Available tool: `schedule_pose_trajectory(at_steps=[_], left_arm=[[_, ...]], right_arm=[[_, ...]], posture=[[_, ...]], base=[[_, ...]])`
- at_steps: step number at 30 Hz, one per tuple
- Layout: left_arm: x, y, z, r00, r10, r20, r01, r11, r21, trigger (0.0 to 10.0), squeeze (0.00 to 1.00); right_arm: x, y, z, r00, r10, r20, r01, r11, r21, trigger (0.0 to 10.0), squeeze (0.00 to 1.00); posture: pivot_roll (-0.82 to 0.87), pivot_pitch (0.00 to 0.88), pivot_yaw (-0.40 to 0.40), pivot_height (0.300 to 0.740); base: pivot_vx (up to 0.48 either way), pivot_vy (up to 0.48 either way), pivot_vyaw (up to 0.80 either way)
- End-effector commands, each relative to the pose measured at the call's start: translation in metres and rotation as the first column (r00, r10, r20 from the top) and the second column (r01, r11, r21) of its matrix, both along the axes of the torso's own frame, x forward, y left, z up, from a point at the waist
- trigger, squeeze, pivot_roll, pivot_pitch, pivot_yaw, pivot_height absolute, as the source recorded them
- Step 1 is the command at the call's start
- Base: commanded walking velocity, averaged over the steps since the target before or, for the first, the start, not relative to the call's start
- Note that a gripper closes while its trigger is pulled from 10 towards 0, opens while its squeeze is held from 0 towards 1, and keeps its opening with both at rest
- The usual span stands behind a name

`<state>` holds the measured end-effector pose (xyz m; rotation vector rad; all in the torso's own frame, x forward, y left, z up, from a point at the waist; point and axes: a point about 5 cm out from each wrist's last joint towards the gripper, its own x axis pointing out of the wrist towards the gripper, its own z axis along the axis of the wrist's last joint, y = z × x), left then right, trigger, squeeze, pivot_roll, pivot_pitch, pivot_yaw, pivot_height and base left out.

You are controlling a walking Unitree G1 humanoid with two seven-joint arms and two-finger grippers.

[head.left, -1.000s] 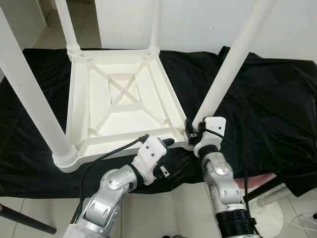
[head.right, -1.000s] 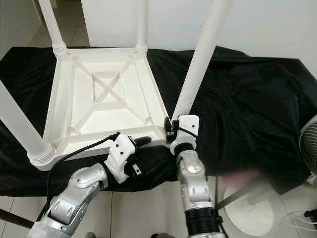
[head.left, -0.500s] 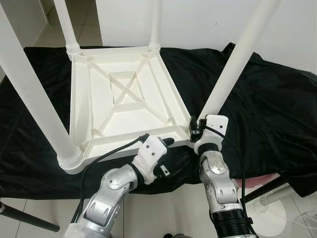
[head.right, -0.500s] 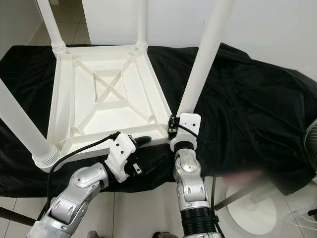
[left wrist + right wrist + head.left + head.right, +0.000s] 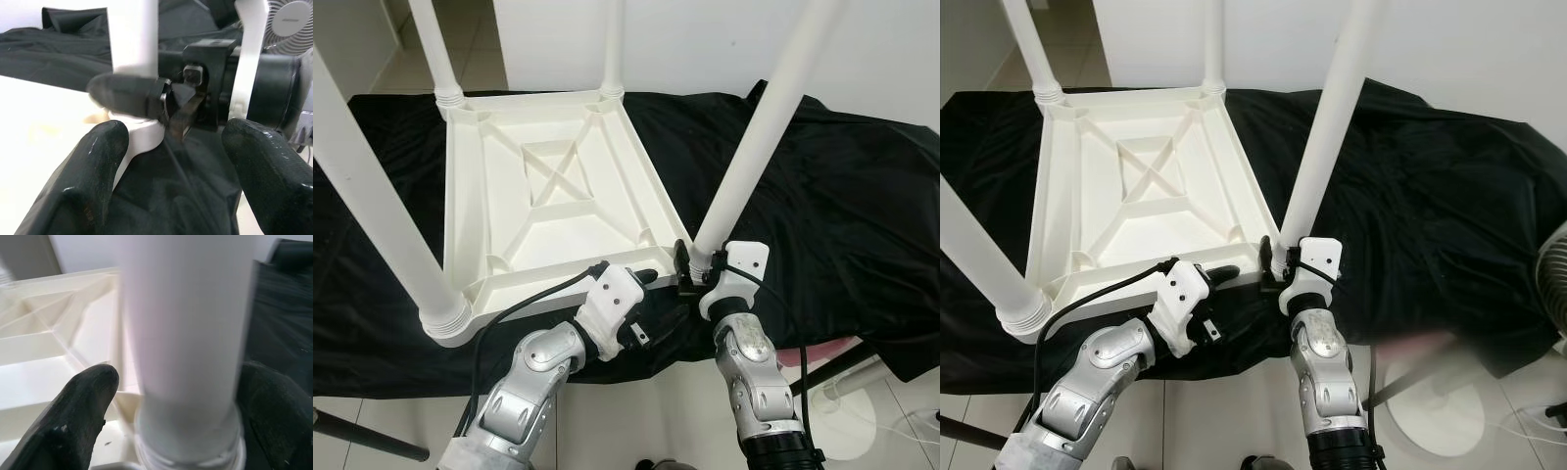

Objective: Building children table

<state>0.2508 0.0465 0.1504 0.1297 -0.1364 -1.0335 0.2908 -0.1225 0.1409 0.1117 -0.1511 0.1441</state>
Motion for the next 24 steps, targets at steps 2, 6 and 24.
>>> schedule_pose_trajectory(at_steps=[2,6,24], left_arm=[[-0.001,-0.001,-0.004,1.000,0.018,-0.014,-0.017,1.000,0.015,10.0,0.00],[-0.001,-0.002,-0.004,1.000,0.016,-0.014,-0.016,1.000,0.014,10.0,0.00],[-0.007,-0.004,-0.012,1.000,-0.018,-0.001,0.018,0.997,0.077,10.0,0.00]], right_arm=[[0.001,-0.008,0.000,0.997,0.071,0.017,-0.070,0.997,-0.025,10.0,0.00],[0.003,-0.013,0.000,0.994,0.105,0.025,-0.104,0.993,-0.049,10.0,0.00],[0.031,-0.029,0.004,0.903,0.429,-0.022,-0.419,0.868,-0.268,3.9,0.00]], posture=[[-0.05,0.097,-0.052,0.740],[-0.05,0.096,-0.053,0.740],[-0.03,0.061,-0.073,0.740]], base=[[0.000,0.000,0.00],[0.000,0.000,0.00],[0.000,0.000,0.00]])
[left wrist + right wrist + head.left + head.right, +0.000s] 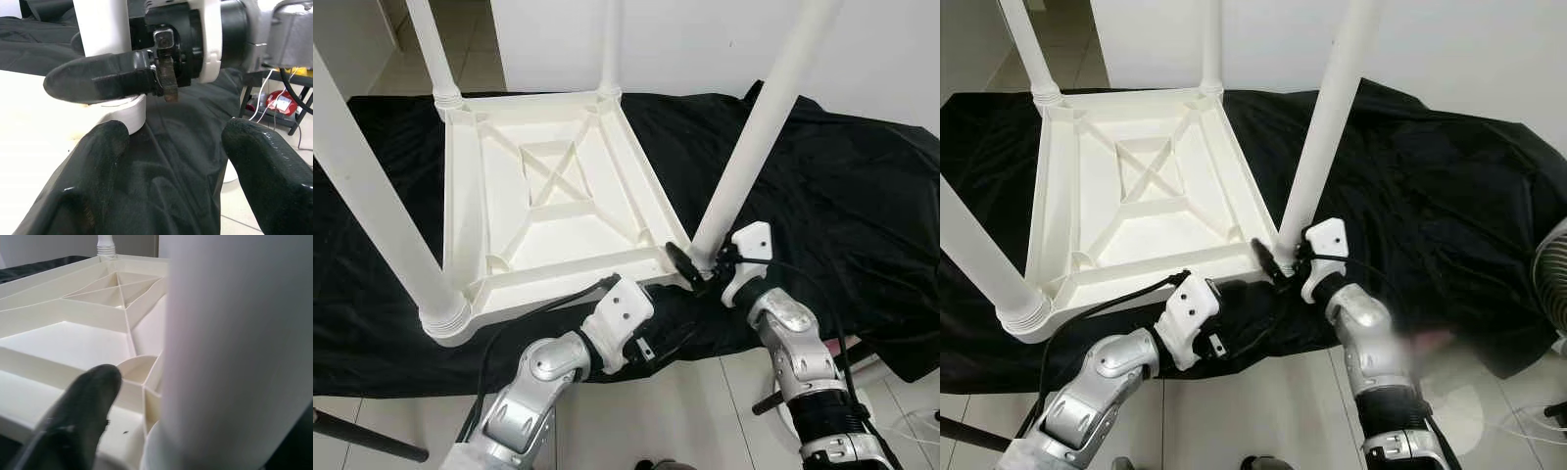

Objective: Building children table

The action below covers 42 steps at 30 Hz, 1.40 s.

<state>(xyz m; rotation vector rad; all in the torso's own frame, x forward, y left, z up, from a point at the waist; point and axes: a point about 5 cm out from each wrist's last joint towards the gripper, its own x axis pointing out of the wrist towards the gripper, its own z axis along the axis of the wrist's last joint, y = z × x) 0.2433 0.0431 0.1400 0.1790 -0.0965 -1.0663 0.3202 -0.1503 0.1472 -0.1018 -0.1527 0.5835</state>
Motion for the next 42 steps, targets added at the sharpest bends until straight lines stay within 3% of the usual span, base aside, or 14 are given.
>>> schedule_pose_trajectory(at_steps=[1,2,3,4,12,13,14,15,23,28,32,37,41,42], left_arm=[[0.001,-0.001,-0.001,1.000,0.009,0.011,-0.010,1.000,0.015,10.0,0.00],[0.001,-0.001,-0.001,1.000,0.010,0.015,-0.011,1.000,0.016,10.0,0.00],[0.002,-0.001,0.000,1.000,0.011,0.019,-0.011,1.000,0.016,10.0,0.00],[0.002,-0.001,-0.001,1.000,0.012,0.021,-0.012,1.000,0.017,10.0,0.00],[0.001,-0.002,-0.002,1.000,0.009,0.021,-0.009,1.000,0.020,10.0,0.00],[0.001,-0.002,-0.002,1.000,0.007,0.021,-0.007,1.000,0.021,10.0,0.00],[0.001,-0.002,-0.002,1.000,0.007,0.021,-0.007,1.000,0.021,10.0,0.00],[0.000,-0.002,-0.002,1.000,0.005,0.020,-0.005,1.000,0.021,10.0,0.00],[-0.002,-0.003,-0.003,1.000,-0.005,0.015,0.005,1.000,0.022,10.0,0.00],[-0.002,-0.003,-0.004,1.000,-0.007,0.013,0.006,1.000,0.024,10.0,0.00],[-0.002,-0.003,-0.005,1.000,-0.007,0.011,0.007,1.000,0.026,10.0,0.00],[-0.002,-0.004,-0.007,1.000,-0.012,0.003,0.012,1.000,0.026,10.0,0.00],[-0.002,-0.004,-0.008,1.000,-0.012,-0.001,0.012,1.000,0.027,10.0,0.00],[-0.002,-0.004,-0.008,1.000,-0.012,-0.001,0.012,1.000,0.027,10.0,0.00]], right_arm=[[0.002,-0.001,-0.003,1.000,0.021,-0.003,-0.021,0.999,-0.032,3.9,0.00],[0.003,-0.003,-0.005,1.000,0.028,-0.008,-0.028,0.998,-0.048,2.4,0.00],[0.003,-0.004,-0.006,0.999,0.032,-0.013,-0.033,0.998,-0.057,1.9,0.00],[0.003,-0.006,-0.008,0.999,0.034,-0.019,-0.035,0.997,-0.062,0.0,0.00],[0.001,-0.013,-0.015,0.999,0.024,-0.044,-0.026,0.999,-0.047,0.0,0.00],[0.000,-0.015,-0.016,0.998,0.017,-0.054,-0.018,1.000,-0.023,4.4,0.00],[0.000,-0.015,-0.016,0.998,0.017,-0.054,-0.018,1.000,-0.023,4.4,0.00],[-0.002,-0.016,-0.017,0.998,0.014,-0.058,-0.015,1.000,-0.007,10.0,0.00],[-0.008,-0.016,-0.019,0.996,-0.079,-0.052,0.083,0.994,0.073,10.0,0.00],[-0.011,-0.011,-0.018,0.972,-0.225,-0.063,0.232,0.961,0.151,10.0,0.00],[-0.013,-0.009,-0.018,0.962,-0.265,-0.073,0.273,0.947,0.171,10.0,0.00],[-0.019,0.003,-0.023,0.894,-0.431,-0.123,0.447,0.880,0.160,10.0,0.00],[-0.023,0.008,-0.030,0.778,-0.592,-0.209,0.624,0.766,0.156,10.0,0.00],[-0.023,0.008,-0.030,0.778,-0.592,-0.209,0.624,0.766,0.156,10.0,0.00]], posture=[[-0.03,0.061,-0.073,0.740],[-0.03,0.059,-0.073,0.740],[-0.03,0.059,-0.073,0.740],[-0.02,0.053,-0.074,0.740],[-0.03,0.051,-0.074,0.740],[-0.03,0.049,-0.073,0.740],[-0.03,0.049,-0.073,0.740],[-0.03,0.052,-0.073,0.740],[-0.04,0.058,-0.069,0.740],[-0.04,0.057,-0.069,0.740],[-0.04,0.057,-0.066,0.740],[-0.05,0.053,-0.068,0.740],[-0.04,0.052,-0.067,0.740],[-0.04,0.052,-0.067,0.740]], base=[[0.000,0.000,0.00],[0.000,0.000,0.00],[0.000,0.000,0.00],[0.000,0.000,0.00],[0.000,0.000,0.00],[0.000,0.000,0.00],[0.000,0.000,0.00],[0.000,0.000,0.00],[0.000,0.000,0.00],[0.000,0.000,0.00],[0.000,0.000,0.00],[0.000,0.000,0.00],[0.000,0.000,0.00],[0.000,0.000,0.00]])
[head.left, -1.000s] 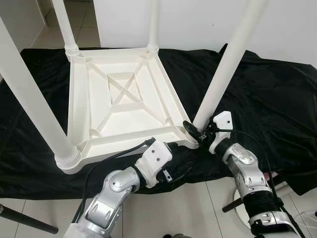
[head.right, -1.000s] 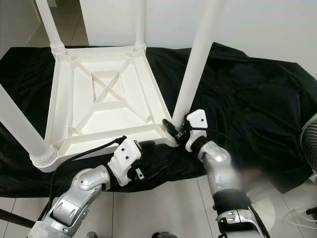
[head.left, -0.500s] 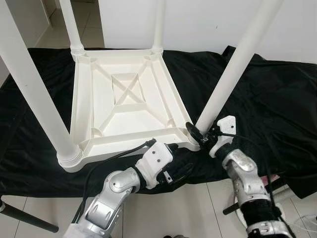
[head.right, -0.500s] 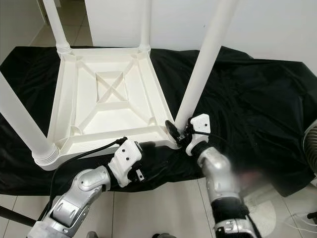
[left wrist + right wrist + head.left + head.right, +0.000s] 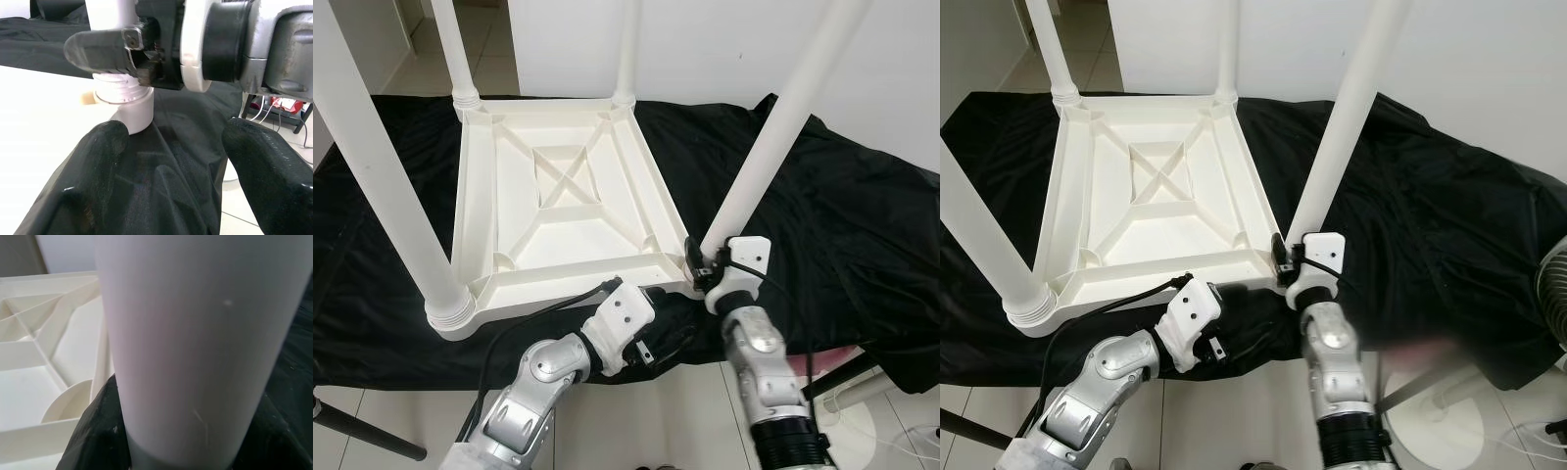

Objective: Building children table

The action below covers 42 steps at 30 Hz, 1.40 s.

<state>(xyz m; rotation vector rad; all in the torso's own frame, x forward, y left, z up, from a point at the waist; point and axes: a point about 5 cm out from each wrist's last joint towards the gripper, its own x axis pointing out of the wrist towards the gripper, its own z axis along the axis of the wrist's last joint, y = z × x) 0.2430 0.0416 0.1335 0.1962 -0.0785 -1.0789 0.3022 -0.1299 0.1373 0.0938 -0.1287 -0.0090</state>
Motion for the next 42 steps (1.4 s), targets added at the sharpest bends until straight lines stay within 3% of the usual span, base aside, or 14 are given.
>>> schedule_pose_trajectory(at_steps=[1,9,10,12,13,20,21,22,23,24,25,29,35,42], left_arm=[[-0.001,-0.003,-0.001,1.000,-0.001,0.005,0.001,1.000,0.003,10.0,0.00],[0.000,-0.002,-0.002,1.000,0.007,-0.003,-0.007,1.000,-0.001,10.0,0.00],[0.000,-0.003,-0.002,1.000,0.009,-0.002,-0.009,1.000,-0.002,10.0,0.00],[0.000,-0.003,-0.002,1.000,0.010,-0.001,-0.010,1.000,-0.002,10.0,0.00],[0.000,-0.003,-0.002,1.000,0.012,0.000,-0.012,1.000,-0.003,10.0,0.00],[0.001,-0.004,-0.002,1.000,0.018,-0.001,-0.018,1.000,-0.007,10.0,0.00],[0.001,-0.005,-0.002,1.000,0.019,0.000,-0.019,1.000,-0.007,10.0,0.00],[0.001,-0.005,-0.002,1.000,0.019,0.000,-0.019,1.000,-0.007,10.0,0.00],[0.001,-0.006,-0.001,1.000,0.018,0.000,-0.018,1.000,-0.012,10.0,0.00],[0.001,-0.006,-0.001,1.000,0.018,0.000,-0.018,1.000,-0.012,10.0,0.00],[0.001,-0.007,0.000,1.000,0.016,0.002,-0.016,1.000,-0.014,10.0,0.00],[0.003,-0.011,0.000,1.000,0.018,0.011,-0.018,1.000,-0.014,10.0,0.00],[0.003,-0.010,0.002,1.000,0.020,0.014,-0.020,1.000,-0.015,10.0,0.00],[0.004,-0.005,0.003,1.000,0.024,0.019,-0.024,1.000,-0.004,10.0,0.00]], right_arm=[[-0.006,-0.011,-0.021,0.987,-0.109,-0.117,0.113,0.993,0.031,10.0,0.00],[-0.007,0.001,-0.015,0.990,-0.102,-0.094,0.106,0.994,0.037,10.0,0.00],[-0.006,0.001,-0.012,0.994,-0.077,-0.078,0.080,0.996,0.041,10.0,0.33],[-0.006,0.001,-0.010,0.996,-0.059,-0.067,0.062,0.997,0.044,10.0,0.33],[-0.006,0.002,-0.008,0.998,-0.031,-0.057,0.034,0.998,0.050,10.0,1.00],[-0.007,-0.005,-0.001,0.997,0.080,-0.004,-0.080,0.997,-0.009,10.0,1.00],[-0.007,-0.007,-0.001,0.995,0.104,-0.004,-0.104,0.994,-0.018,10.0,0.87],[-0.007,-0.007,-0.001,0.995,0.104,-0.004,-0.104,0.994,-0.018,10.0,0.87],[-0.007,-0.013,0.000,0.992,0.125,0.001,-0.125,0.992,-0.031,10.0,0.16],[-0.007,-0.013,0.000,0.992,0.125,0.001,-0.125,0.992,-0.031,10.0,0.16],[-0.007,-0.018,0.000,0.987,0.158,0.003,-0.158,0.986,-0.044,10.0,0.00],[-0.007,-0.032,0.002,0.950,0.311,0.003,-0.309,0.947,-0.090,10.0,0.00],[-0.003,-0.034,0.002,0.925,0.379,-0.004,-0.377,0.919,-0.113,10.0,0.00],[0.002,-0.030,0.001,0.833,0.551,-0.041,-0.551,0.823,-0.140,10.0,0.00]], posture=[[-0.04,0.051,-0.069,0.740],[-0.04,0.046,-0.075,0.740],[-0.04,0.045,-0.078,0.740],[-0.04,0.045,-0.078,0.740],[-0.04,0.051,-0.079,0.740],[-0.05,0.071,-0.080,0.740],[-0.05,0.071,-0.080,0.740],[-0.05,0.071,-0.080,0.740],[-0.06,0.079,-0.083,0.740],[-0.06,0.079,-0.083,0.740],[-0.06,0.080,-0.085,0.740],[-0.06,0.081,-0.084,0.740],[-0.05,0.082,-0.081,0.740],[-0.03,0.096,-0.073,0.740]], base=[[0.000,0.000,0.00],[0.000,0.000,0.00],[0.000,0.000,0.00],[0.000,0.000,0.00],[0.000,0.000,0.00],[0.000,0.000,0.00],[0.000,0.000,0.00],[0.000,0.000,0.00],[0.000,0.000,0.00],[0.000,0.000,0.00],[0.000,0.000,0.00],[0.000,0.000,0.00],[0.000,0.000,0.00],[0.000,0.000,0.00]])
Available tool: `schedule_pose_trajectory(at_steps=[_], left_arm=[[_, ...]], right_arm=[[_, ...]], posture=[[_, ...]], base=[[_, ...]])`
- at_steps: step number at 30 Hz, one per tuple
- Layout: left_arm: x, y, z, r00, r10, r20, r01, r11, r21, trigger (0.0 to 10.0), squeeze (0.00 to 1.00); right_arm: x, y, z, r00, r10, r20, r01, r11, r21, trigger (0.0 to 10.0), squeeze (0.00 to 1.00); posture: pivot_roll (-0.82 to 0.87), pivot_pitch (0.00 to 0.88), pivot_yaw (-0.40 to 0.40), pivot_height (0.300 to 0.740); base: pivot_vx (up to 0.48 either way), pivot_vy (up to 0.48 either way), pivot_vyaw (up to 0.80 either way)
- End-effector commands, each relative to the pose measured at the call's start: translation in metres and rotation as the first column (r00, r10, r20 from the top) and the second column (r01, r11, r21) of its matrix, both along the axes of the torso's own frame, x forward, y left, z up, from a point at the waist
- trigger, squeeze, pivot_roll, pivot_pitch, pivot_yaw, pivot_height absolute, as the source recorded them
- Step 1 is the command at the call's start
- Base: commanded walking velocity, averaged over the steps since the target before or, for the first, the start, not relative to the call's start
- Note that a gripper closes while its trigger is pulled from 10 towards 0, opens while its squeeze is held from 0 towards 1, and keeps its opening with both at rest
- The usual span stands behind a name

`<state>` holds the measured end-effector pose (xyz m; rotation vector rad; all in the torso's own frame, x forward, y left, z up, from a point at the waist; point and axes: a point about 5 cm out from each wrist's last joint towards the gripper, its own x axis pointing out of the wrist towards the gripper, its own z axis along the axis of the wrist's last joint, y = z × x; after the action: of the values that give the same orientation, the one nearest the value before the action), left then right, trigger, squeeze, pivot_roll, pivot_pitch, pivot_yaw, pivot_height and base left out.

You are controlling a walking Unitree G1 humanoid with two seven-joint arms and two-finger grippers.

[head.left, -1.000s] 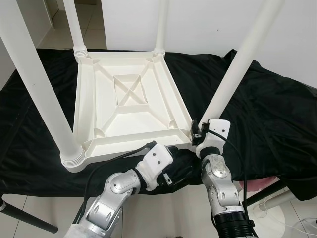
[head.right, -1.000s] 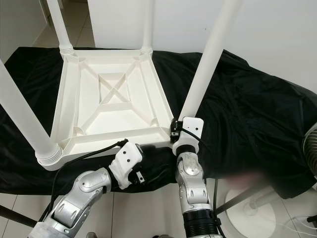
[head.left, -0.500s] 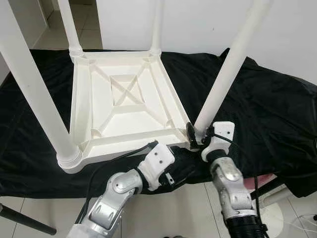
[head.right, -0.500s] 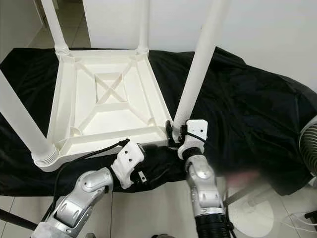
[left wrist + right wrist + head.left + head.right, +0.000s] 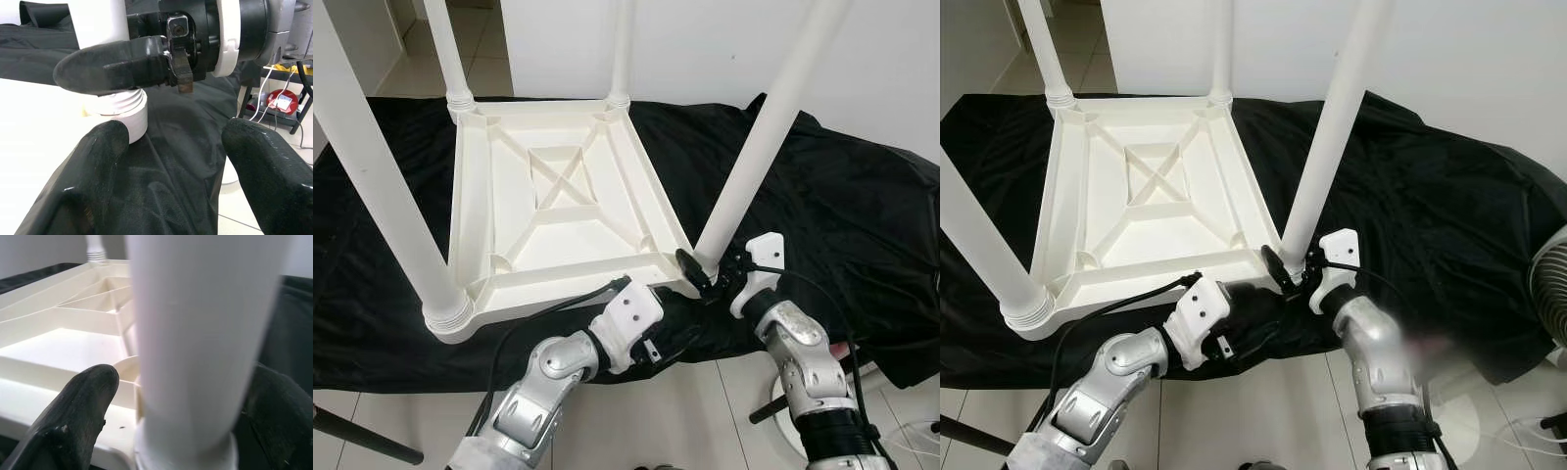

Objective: Building children table

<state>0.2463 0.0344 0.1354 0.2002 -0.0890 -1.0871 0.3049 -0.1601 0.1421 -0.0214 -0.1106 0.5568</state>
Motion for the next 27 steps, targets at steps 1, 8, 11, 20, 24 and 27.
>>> schedule_pose_trajectory(at_steps=[1,8,11,20,24,27], left_arm=[[0.000,0.003,0.001,0.999,0.035,0.009,-0.035,0.999,0.001,10.0,0.00],[-0.003,0.003,0.001,0.999,0.031,0.006,-0.031,1.000,0.004,10.0,0.00],[-0.004,0.002,0.001,1.000,0.027,0.010,-0.027,1.000,0.011,10.0,0.00],[-0.002,0.001,0.002,1.000,0.022,0.017,-0.022,1.000,0.014,10.0,0.00],[-0.001,0.001,0.003,1.000,0.023,0.021,-0.023,1.000,0.014,10.0,0.00],[-0.002,0.000,0.002,1.000,0.021,0.018,-0.022,1.000,0.013,10.0,0.00]], right_arm=[[0.002,0.002,-0.003,0.998,0.057,-0.009,-0.057,0.998,-0.019,10.0,0.00],[0.012,0.003,-0.005,0.993,0.119,-0.019,-0.119,0.992,-0.050,3.7,0.00],[0.018,0.000,-0.006,0.993,0.118,-0.020,-0.119,0.989,-0.088,0.0,0.00],[0.020,-0.005,-0.005,0.992,0.122,-0.011,-0.122,0.990,-0.066,0.0,0.00],[0.017,-0.003,-0.006,0.996,0.093,-0.011,-0.093,0.995,-0.024,10.0,0.00],[0.013,0.001,-0.005,0.999,0.050,-0.013,-0.050,0.999,0.018,10.0,0.00]], posture=[[-0.04,0.102,-0.067,0.740],[-0.02,0.119,-0.058,0.740],[-0.02,0.117,-0.062,0.740],[-0.02,0.104,-0.055,0.740],[-0.03,0.097,-0.056,0.740],[-0.02,0.095,-0.059,0.740]], base=[[0.000,0.000,0.00],[0.000,0.000,0.00],[0.000,0.000,0.00],[0.000,0.000,0.00],[0.000,0.000,0.00],[0.000,0.000,0.00]])
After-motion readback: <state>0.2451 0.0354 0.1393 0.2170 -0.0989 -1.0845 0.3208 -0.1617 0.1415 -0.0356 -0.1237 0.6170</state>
